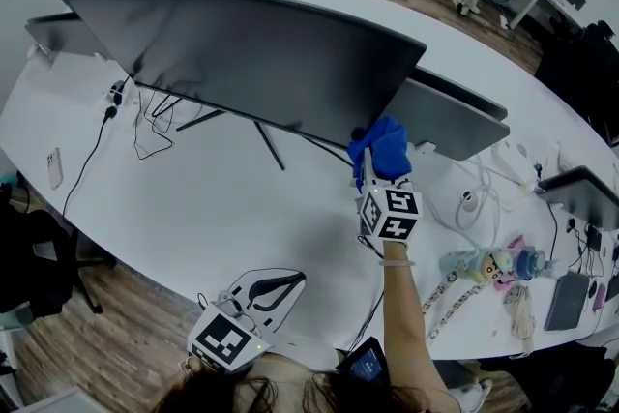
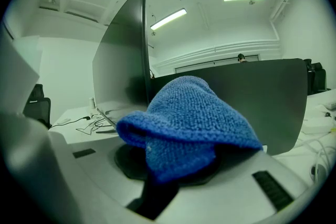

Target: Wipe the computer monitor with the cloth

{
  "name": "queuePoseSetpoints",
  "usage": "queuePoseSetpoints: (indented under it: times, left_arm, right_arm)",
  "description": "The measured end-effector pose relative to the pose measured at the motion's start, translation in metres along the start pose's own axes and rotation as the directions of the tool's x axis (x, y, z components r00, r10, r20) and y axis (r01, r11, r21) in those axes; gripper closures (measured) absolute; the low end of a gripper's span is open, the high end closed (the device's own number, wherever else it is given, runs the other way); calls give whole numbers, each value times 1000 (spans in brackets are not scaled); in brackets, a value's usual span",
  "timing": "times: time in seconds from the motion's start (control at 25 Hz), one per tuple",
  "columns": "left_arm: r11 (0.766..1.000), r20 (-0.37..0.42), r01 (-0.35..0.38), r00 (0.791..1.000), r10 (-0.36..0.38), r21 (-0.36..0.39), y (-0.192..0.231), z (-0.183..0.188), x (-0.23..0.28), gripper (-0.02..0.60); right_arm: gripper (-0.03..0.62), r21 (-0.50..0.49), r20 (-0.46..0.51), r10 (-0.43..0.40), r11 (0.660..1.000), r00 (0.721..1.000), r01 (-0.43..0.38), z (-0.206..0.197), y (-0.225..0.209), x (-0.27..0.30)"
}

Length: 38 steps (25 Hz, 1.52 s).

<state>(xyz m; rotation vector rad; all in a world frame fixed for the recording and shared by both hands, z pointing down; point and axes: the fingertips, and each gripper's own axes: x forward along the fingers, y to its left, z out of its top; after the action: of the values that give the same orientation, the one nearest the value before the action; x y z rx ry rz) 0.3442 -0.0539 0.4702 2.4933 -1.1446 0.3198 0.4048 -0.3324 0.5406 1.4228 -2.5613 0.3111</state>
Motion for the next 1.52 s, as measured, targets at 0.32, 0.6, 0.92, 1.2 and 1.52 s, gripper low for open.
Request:
queuePoseSetpoints:
  times: [0.32,0.6,0.92,1.2,1.52]
  left_arm:
    - [1000,-2,-1,1000,1,18,3,3,-5,572]
    - [999,-10,16,1000,-16,30,5,3,-7,572]
    - [999,-16,25,1000,-24,32,11,4,-10,572]
    - [998,-18,40,999,-39,41,15,4,-15,572]
    - [998,-29,52,998,-50,45,20,4,-20,572]
  right_arm:
    - [508,-16,-70,-22,1000,997,21,-24,0,4]
    - [508,6,-103,-31,999,994,32,-39,0,8]
    - [508,46,-141,-44,998,989,51,-54,-2,10]
    - [508,110,-197,-42,992,980,65,-69,1,12]
    - [508,143,-251,-29,987,967,67,-85,6,17]
